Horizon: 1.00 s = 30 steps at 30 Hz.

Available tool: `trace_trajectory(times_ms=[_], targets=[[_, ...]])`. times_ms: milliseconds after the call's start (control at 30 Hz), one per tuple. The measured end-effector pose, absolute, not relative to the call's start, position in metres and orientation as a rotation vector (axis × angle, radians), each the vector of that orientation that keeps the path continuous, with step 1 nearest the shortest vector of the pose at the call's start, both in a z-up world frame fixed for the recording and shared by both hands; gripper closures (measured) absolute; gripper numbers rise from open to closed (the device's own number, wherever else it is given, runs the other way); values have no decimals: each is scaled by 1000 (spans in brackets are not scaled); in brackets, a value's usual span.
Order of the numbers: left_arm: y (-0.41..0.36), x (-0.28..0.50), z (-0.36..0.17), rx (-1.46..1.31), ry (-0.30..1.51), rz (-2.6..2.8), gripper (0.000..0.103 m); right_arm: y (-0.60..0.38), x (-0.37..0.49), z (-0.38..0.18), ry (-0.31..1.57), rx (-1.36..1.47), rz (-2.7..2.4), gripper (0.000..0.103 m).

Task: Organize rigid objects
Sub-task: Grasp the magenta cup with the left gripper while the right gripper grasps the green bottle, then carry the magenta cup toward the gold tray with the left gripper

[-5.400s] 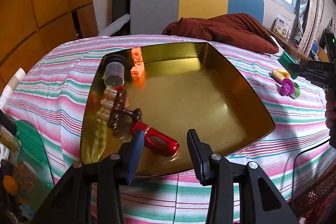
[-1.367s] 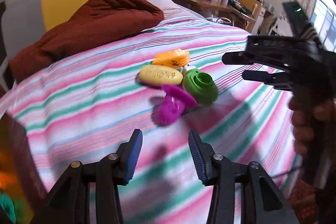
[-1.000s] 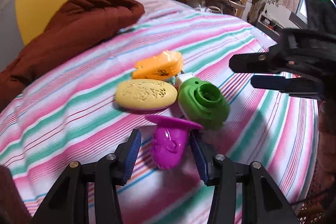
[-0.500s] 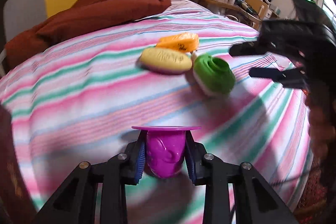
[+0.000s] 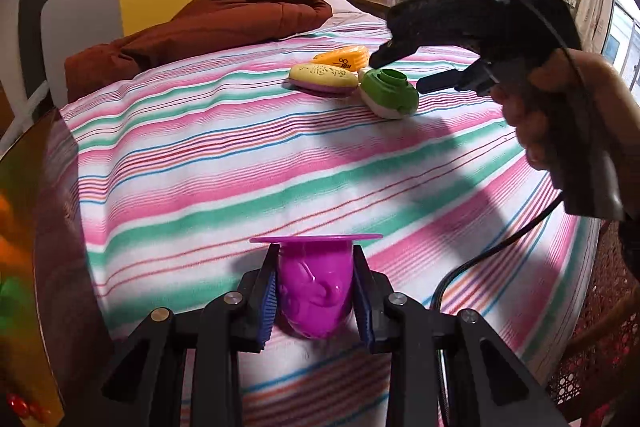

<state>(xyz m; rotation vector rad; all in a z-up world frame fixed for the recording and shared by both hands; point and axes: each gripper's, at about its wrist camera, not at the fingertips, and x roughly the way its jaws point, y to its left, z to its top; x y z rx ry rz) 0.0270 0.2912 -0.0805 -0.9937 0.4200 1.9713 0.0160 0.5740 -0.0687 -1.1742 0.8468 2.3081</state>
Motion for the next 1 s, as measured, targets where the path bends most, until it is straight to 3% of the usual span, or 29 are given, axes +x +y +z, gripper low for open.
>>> trace_trajectory(times_ms=[333,400,500,1000], targets=[[293,28,-84,-992,403,1982,71,579,-1,-84,778,-1227,2290,40],[293,28,-84,-993,405,1981,71,578,-7,-91,769,-1251,2298,50],[293,29,-84,-979,430,1976,71,565,-10,-91,682,-1314,2318,50],[251,48,-56,-962,364,1970,71,493,1,-93,602,-1601,2437,50]])
